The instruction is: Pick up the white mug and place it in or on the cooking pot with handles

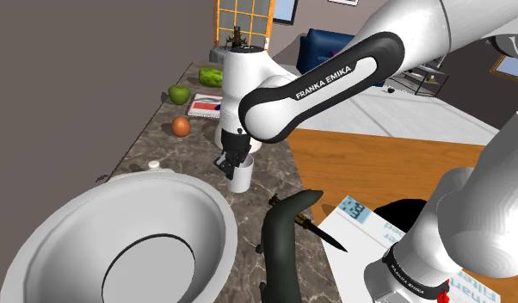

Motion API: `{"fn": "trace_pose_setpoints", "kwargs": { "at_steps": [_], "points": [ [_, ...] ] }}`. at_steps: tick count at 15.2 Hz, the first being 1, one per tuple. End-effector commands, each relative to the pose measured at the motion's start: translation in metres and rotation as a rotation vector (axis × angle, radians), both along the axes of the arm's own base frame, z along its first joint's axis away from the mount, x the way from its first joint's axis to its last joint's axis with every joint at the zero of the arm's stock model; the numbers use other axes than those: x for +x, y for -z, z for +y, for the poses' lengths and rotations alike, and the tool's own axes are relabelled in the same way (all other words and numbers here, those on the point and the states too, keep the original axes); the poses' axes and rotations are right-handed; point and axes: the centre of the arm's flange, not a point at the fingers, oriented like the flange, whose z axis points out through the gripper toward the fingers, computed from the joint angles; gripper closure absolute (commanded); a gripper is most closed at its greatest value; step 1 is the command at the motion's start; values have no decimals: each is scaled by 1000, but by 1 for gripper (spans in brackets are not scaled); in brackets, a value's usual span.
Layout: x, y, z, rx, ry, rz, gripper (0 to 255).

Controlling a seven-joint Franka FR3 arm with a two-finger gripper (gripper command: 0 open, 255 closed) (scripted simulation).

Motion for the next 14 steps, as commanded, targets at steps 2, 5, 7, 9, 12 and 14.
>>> {"fn": "trace_pose_setpoints", "kwargs": {
  "at_steps": [2,5,7,9,12,14],
  "points": [
    [0,0,0,0,0,0,255],
    [0,0,0,0,0,0,255],
    [0,-11,0,0,0,0,255],
    [0,-21,0,0,0,0,255],
    [0,-37,0,0,0,0,255],
    [0,-47,0,0,0,0,255]
  ]
}}
